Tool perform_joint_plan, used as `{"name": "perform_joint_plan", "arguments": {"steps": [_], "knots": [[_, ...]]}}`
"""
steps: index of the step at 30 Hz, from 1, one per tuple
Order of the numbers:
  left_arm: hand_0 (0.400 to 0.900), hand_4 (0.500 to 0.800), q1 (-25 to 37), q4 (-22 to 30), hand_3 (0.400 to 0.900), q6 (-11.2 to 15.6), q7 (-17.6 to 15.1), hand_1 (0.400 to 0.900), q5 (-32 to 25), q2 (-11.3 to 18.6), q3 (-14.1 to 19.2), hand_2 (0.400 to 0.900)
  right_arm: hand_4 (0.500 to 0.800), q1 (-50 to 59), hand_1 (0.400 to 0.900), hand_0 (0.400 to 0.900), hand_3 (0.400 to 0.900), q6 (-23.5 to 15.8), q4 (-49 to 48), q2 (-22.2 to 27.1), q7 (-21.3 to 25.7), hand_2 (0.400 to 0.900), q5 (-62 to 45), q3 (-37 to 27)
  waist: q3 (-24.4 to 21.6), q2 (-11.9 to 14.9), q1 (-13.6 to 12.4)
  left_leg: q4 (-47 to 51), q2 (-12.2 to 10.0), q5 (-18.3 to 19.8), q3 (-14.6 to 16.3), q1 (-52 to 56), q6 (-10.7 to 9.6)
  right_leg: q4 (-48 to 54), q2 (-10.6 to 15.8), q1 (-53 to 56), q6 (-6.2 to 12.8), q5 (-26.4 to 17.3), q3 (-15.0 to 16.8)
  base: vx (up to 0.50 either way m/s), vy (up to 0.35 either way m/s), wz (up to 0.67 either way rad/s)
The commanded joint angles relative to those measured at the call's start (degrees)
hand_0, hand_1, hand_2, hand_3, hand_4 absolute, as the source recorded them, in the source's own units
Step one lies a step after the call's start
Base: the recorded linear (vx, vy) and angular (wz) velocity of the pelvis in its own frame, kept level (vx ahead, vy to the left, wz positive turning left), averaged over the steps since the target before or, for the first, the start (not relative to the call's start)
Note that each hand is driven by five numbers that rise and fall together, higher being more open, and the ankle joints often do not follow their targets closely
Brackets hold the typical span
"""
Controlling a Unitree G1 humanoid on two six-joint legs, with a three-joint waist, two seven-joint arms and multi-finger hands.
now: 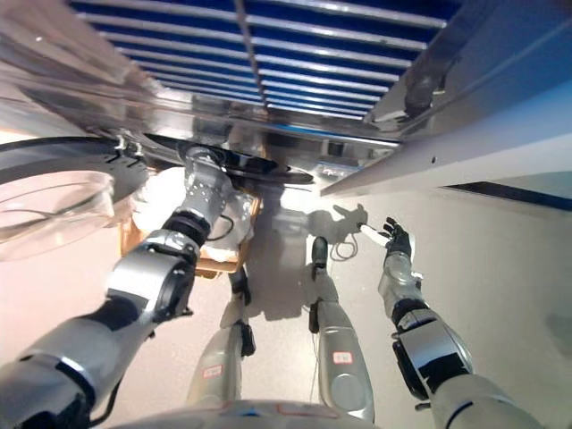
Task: Put the clothes in the basket into the washing machine.
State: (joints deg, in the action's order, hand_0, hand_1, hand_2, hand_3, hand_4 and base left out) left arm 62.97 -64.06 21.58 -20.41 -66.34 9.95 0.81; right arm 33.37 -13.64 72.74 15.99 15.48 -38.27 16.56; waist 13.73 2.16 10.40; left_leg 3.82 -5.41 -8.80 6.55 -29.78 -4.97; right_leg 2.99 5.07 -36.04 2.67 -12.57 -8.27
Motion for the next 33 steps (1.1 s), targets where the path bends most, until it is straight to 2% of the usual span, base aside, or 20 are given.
{"name": "perform_joint_plan", "arguments": {"steps": [1, 3, 4, 5, 6, 8, 16, 19, 21, 22, 24, 25, 26, 27, 28, 29, 31, 33], "knots": [[0.400, 0.500, 8.3, -4.8, 0.400, 3.9, 0.6, 0.400, 1.5, 7.7, -0.6, 0.400, 0.800, -5.6, 0.900, 0.900, 0.900, -3.0, 1.9, -0.2, 2.9, 0.900, -1.8, -0.6, -3.1, 5.0, 2.4, -0.1, -0.2, 1.2, -1.9, -0.1, -0.6, -1.5, -3.0, 2.5, 5.56, 2.0, -0.7, 0.02, -0.016, -0.31], [0.400, 0.500, 8.5, -4.8, 0.400, 3.5, 2.7, 0.400, -0.6, 9.0, -0.1, 0.400, 0.800, -9.9, 0.900, 0.900, 0.900, -3.6, 0.1, 0.5, 2.4, 0.900, -1.0, -1.5, -3.9, 6.1, 3.8, -0.4, -0.7, 1.3, -1.3, -0.9, -0.6, -1.3, -3.6, 1.5, 5.64, 1.7, 0.0, 0.01, -0.016, -0.25], [0.439, 0.524, 8.4, -4.8, 0.439, 3.5, 2.8, 0.439, -0.7, 9.0, -0.1, 0.439, 0.800, -10.0, 0.900, 0.900, 0.900, -3.6, 0.1, 0.5, 2.4, 0.900, -1.0, -1.5, -4.0, 6.1, 3.8, -0.5, -0.7, 1.3, -1.3, -1.0, -0.6, -1.3, -3.6, 1.4, 5.64, 1.7, 0.0, 0.03, -0.013, -0.20], [0.604, 0.622, 8.5, -4.2, 0.604, 3.8, 3.7, 0.604, -1.9, 9.6, 0.5, 0.604, 0.800, -13.6, 0.900, 0.900, 0.900, -3.9, -0.6, 1.2, 1.8, 0.900, -0.5, -3.0, -4.3, 6.6, 4.8, -0.7, -1.0, 1.5, -1.2, -1.3, -0.7, -1.1, -3.8, 1.0, 5.68, 1.6, 0.3, 0.03, -0.014, -0.06], [0.900, 0.800, 8.2, -3.8, 0.900, 4.1, 4.1, 0.900, -2.3, 9.2, 0.5, 0.900, 0.800, -15.1, 0.900, 0.900, 0.900, -4.3, -1.1, 1.5, 1.7, 0.900, -0.2, -3.3, -4.5, 6.5, 5.0, -0.8, -1.0, 1.5, -1.4, -1.4, -0.7, -1.2, -3.8, 0.8, 5.64, 1.7, 0.3, 0.05, -0.021, 0.00], [0.900, 0.800, 7.0, -3.5, 0.900, 3.8, 5.3, 0.900, -2.6, 8.3, 0.4, 0.900, 0.800, -17.6, 0.900, 0.900, 0.900, -4.8, -1.7, 1.3, 1.4, 0.900, 0.1, -4.1, -4.9, 6.2, 5.1, -1.1, -0.8, 1.6, -1.8, -1.3, -0.7, -1.4, -3.7, 0.8, 5.47, 2.0, 0.3, 0.04, -0.008, 0.13], [0.900, 0.800, 4.4, -5.7, 0.900, 3.1, 6.2, 0.900, -2.9, 7.6, 1.2, 0.900, 0.800, -16.9, 0.900, 0.900, 0.900, -4.8, -1.1, 0.7, 0.8, 0.900, 0.7, -3.3, -6.1, 4.7, 4.2, -0.2, -0.2, 1.9, -2.2, 0.1, -0.8, -0.8, -3.2, 2.0, 5.29, 2.1, -0.3, 0.01, 0.003, 0.07], [0.900, 0.800, 2.4, -7.6, 0.900, 1.4, 5.4, 0.900, 1.7, 8.6, -0.4, 0.900, 0.800, -17.5, 0.900, 0.900, 0.900, -4.5, -1.1, 1.1, 0.6, 0.900, 1.3, -3.2, -6.3, 4.1, 3.7, 0.1, -0.1, 1.9, -2.3, 1.2, -0.8, -0.7, -3.1, 3.0, 5.29, 2.2, -0.7, 0.00, -0.005, 0.06], [0.900, 0.800, 0.5, -9.3, 0.900, -0.5, 5.0, 0.900, 8.4, 9.9, -3.2, 0.900, 0.800, -18.1, 0.900, 0.900, 0.900, -4.2, -1.2, 1.4, 0.2, 0.900, 1.5, -3.3, -6.3, 3.8, 3.3, 0.2, -0.1, 1.8, -2.5, 2.0, -0.9, -0.9, -2.9, 3.9, 5.22, 2.3, -1.0, -0.01, -0.014, 0.13], [0.900, 0.800, -0.7, -10.8, 0.900, -1.6, 3.1, 0.900, 15.0, 10.8, -5.7, 0.900, 0.800, -18.4, 0.900, 0.900, 0.900, -4.3, -1.2, 1.4, 0.2, 0.900, 1.9, -3.2, -6.2, 3.6, 3.0, 0.2, -0.1, 1.7, -2.7, 2.5, -0.9, -1.0, -2.8, 4.5, 5.14, 2.4, -1.3, -0.01, -0.018, 0.17], [0.900, 0.800, -2.9, -11.0, 0.900, -4.8, -0.5, 0.900, 31.9, 12.5, -13.5, 0.900, 0.800, -18.9, 0.900, 0.900, 0.900, -4.6, -1.9, 1.7, 0.1, 0.900, 2.3, -3.0, -5.9, 3.3, 2.6, 0.1, 0.1, 1.5, -2.9, 3.7, -0.8, -1.2, -2.6, 5.9, 5.08, 2.5, -1.7, -0.03, -0.005, 0.16], [0.900, 0.800, -3.7, -12.3, 0.900, -7.3, -2.7, 0.900, 42.6, 13.5, -18.9, 0.900, 0.800, -18.7, 0.900, 0.900, 0.900, -4.8, -2.0, 1.9, 0.1, 0.900, 3.0, -2.7, -5.8, 3.1, 2.3, 0.1, 0.2, 1.5, -3.0, 4.5, -0.8, -1.3, -2.5, 6.7, 5.07, 2.5, -1.8, -0.02, 0.008, 0.08], [0.900, 0.800, -3.7, -12.2, 0.900, -7.4, -2.8, 0.900, 42.7, 13.4, -18.9, 0.900, 0.800, -18.8, 0.900, 0.900, 0.900, -4.8, -2.0, 1.8, 0.1, 0.900, 3.0, -2.7, -5.7, 3.2, 2.3, 0.1, 0.2, 1.5, -2.9, 4.6, -0.8, -1.3, -2.5, 6.8, 5.07, 2.5, -1.8, -0.01, 0.025, 0.13], [0.900, 0.800, -8.3, -10.8, 0.900, -10.3, -2.8, 0.900, 56.1, 14.9, -25.5, 0.900, 0.800, -18.5, 0.900, 0.900, 0.900, -4.9, -2.2, 3.3, -0.5, 0.900, 3.3, -3.7, -5.5, 2.7, 1.5, 0.2, 0.3, 1.6, -3.2, 6.2, -0.8, -1.5, -2.2, 8.6, 5.07, 2.7, -2.1, 0.00, 0.017, 0.10], [0.900, 0.800, -8.3, -10.7, 0.900, -10.3, -2.8, 0.900, 56.1, 14.9, -25.5, 0.900, 0.800, -18.5, 0.900, 0.900, 0.900, -4.9, -2.2, 3.3, -0.5, 0.900, 3.3, -3.7, -5.5, 2.7, 1.4, 0.2, 0.3, 1.6, -3.2, 6.3, -0.8, -1.5, -2.2, 8.7, 5.07, 2.7, -2.1, 0.01, 0.025, 0.19], [0.900, 0.800, -10.3, -11.0, 0.900, -12.4, -1.7, 0.900, 68.2, 15.8, -32.4, 0.900, 0.800, -17.1, 0.900, 0.900, 0.900, -4.4, -1.6, 4.6, -1.3, 0.900, 3.7, -4.2, -5.6, 2.3, 0.6, 0.3, 0.3, 1.7, -3.2, 8.2, -0.8, -1.6, -2.1, 10.7, 5.08, 3.0, -2.4, 0.03, 0.018, 0.11], [0.900, 0.800, -12.2, -11.5, 0.900, -13.2, 0.5, 0.900, 72.5, 15.4, -34.4, 0.900, 0.800, -14.9, 0.900, 0.900, 0.900, -3.2, 0.0, 6.6, -2.8, 0.900, 3.5, -4.9, -5.9, 1.8, -0.4, 0.5, 0.3, 1.9, -3.1, 10.3, -0.9, -1.5, -2.1, 12.8, 5.12, 3.3, -2.6, 0.04, 0.030, 0.13], [0.900, 0.800, -16.2, -11.6, 0.900, -13.1, 2.7, 0.900, 75.3, 15.1, -34.7, 0.900, 0.800, -14.0, 0.900, 0.900, 0.900, -1.8, 1.5, 8.2, -4.3, 0.900, 3.8, -5.9, -6.6, 1.2, -1.3, 0.9, 0.4, 2.0, -3.3, 12.3, -1.0, -1.3, -1.9, 15.1, 5.19, 3.7, -2.9, 0.04, 0.027, 0.15]]}}
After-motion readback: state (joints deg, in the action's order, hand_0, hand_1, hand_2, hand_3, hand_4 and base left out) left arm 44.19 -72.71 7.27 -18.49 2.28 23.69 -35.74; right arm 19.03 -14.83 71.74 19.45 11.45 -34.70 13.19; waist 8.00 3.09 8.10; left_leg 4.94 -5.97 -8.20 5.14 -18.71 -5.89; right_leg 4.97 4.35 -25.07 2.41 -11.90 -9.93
